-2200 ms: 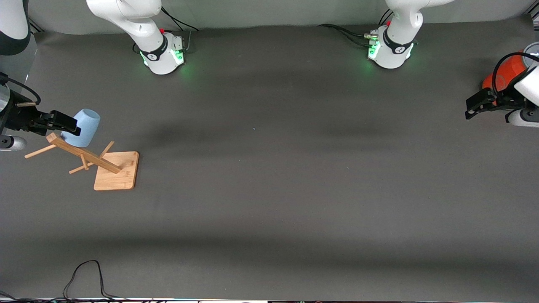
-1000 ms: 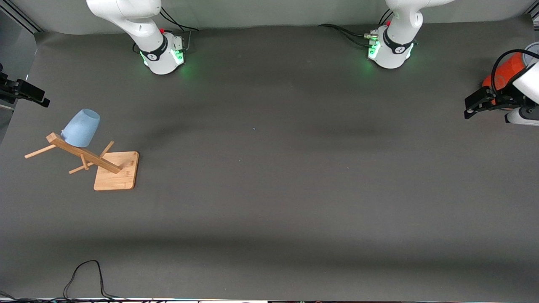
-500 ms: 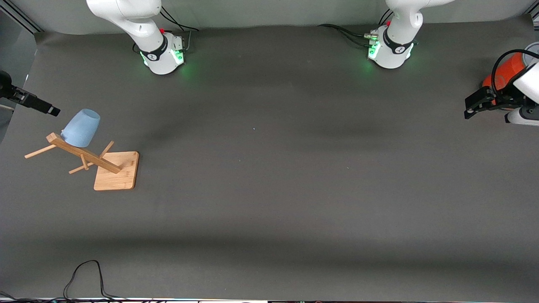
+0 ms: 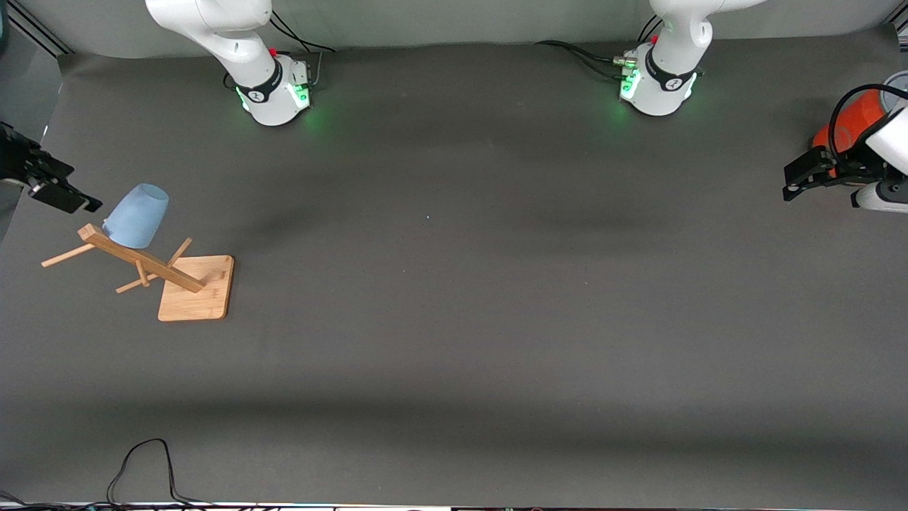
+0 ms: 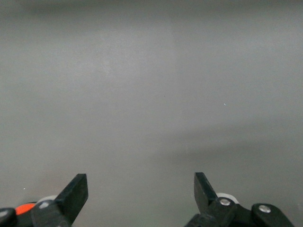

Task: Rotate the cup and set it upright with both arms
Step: 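Close the right gripper around the blue cup's body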

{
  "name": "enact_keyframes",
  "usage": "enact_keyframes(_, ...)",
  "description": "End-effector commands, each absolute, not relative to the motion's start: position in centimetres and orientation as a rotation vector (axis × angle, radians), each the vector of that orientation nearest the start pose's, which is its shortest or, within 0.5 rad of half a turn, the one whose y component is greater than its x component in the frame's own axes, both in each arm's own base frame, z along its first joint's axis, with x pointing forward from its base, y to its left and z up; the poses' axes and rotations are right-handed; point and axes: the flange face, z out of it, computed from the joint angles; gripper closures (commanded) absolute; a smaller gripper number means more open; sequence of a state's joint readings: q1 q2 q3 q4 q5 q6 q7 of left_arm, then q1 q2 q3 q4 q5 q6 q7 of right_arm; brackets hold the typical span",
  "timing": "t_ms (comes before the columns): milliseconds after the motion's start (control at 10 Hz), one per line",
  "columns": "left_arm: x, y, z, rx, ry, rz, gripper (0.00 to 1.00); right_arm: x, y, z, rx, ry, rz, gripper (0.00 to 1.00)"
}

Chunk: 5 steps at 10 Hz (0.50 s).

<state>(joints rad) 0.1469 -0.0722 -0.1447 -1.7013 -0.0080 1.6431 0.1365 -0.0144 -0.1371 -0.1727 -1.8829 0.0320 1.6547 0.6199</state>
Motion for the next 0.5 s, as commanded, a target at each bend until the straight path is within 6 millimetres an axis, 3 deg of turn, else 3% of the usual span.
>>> enact_keyframes(0,53.7,-0.2,61.1,-3.138,0.206,-0.011,0.0,49.4,-9.3,52.7,-2.833,1.254,0.139,0.0)
enact_keyframes(400,53.7,-0.2,61.1,-3.138,0.206,-0.009,0.0,48.6,-9.3,47.5,-2.822,1.267,0.11,0.0)
